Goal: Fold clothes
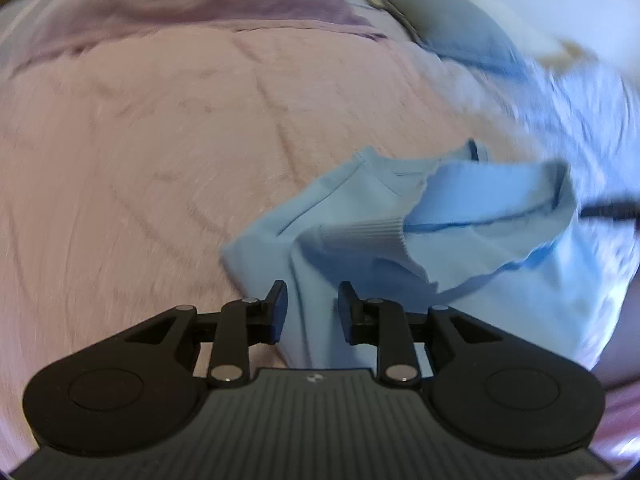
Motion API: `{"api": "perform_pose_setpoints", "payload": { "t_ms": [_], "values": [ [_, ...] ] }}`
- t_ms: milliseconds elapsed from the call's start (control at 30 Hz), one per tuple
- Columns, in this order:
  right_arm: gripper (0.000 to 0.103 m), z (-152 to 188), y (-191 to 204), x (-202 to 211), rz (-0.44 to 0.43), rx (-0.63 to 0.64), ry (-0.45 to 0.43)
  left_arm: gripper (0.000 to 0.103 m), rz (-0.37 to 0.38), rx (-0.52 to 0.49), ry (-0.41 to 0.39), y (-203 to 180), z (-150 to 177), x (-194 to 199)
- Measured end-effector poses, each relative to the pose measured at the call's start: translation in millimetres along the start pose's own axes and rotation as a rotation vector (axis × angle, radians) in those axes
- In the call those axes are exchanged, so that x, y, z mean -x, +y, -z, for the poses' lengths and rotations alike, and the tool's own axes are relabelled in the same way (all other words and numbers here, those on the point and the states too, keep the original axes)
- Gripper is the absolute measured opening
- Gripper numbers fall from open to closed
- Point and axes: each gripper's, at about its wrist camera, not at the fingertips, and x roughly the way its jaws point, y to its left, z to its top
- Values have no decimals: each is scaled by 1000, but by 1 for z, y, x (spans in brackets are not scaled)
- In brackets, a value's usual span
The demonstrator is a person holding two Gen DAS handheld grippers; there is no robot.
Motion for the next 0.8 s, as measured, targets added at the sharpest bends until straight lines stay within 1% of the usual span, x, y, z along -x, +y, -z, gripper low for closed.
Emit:
{"api": "perform_pose_setpoints", "payload": {
  "t_ms": [33,67,100,133,167,233,267,300,333,400,467,533,600,667,700,733,767,800],
  "values": [
    [55,-5,6,-8,2,34,-10,23,-6,-19,-6,-3,-4,-6],
    [55,-9,9,-15,-6,43,-22,23,-12,-7,-11,-2,-7,-12],
    [55,-10,6,-17,-19,28,-22,23,-17,4,-16,-2,-11,-18],
    [55,-11,3,-19,-32,13,-22,23,-16,39,-22,2,-16,-23],
    [55,-12,0,-21,-46,-3,-22,25,-1,118,-26,11,-19,-27],
    [55,-14,-6,-25,-72,-33,-22,25,40,309,-33,32,-20,-31],
    [55,-15,-9,-26,-86,-49,-22,25,48,376,-46,39,-18,-29],
    [55,-16,-12,-28,-99,-64,-22,24,51,404,-58,42,-16,-25],
    [55,-17,-15,-30,-112,-79,-22,23,53,394,-61,41,-15,-23],
    [55,-18,-21,-34,-139,-110,-22,24,54,335,-55,35,-16,-21],
    [55,-20,-27,-37,-166,-141,-22,29,54,284,-48,29,-18,-20],
    [55,-22,-33,-41,-192,-172,-21,32,60,286,-50,28,-21,-25],
    [55,-24,-38,-45,-218,-195,-22,32,68,296,-56,29,-25,-28],
    [55,-31,-32,-49,-230,-132,-25,29,77,306,-61,30,-28,-32],
    [55,-34,-28,-53,-230,-99,-16,25,81,310,-64,31,-29,-34],
    [55,-36,-25,-56,-231,-68,-7,10,86,315,-67,32,-31,-36],
    [41,-39,-23,-62,-231,-47,4,9,90,320,-70,32,-33,-38],
    [25,-41,-23,-66,-227,-31,11,8,94,325,-72,33,-34,-40]
  ]
}}
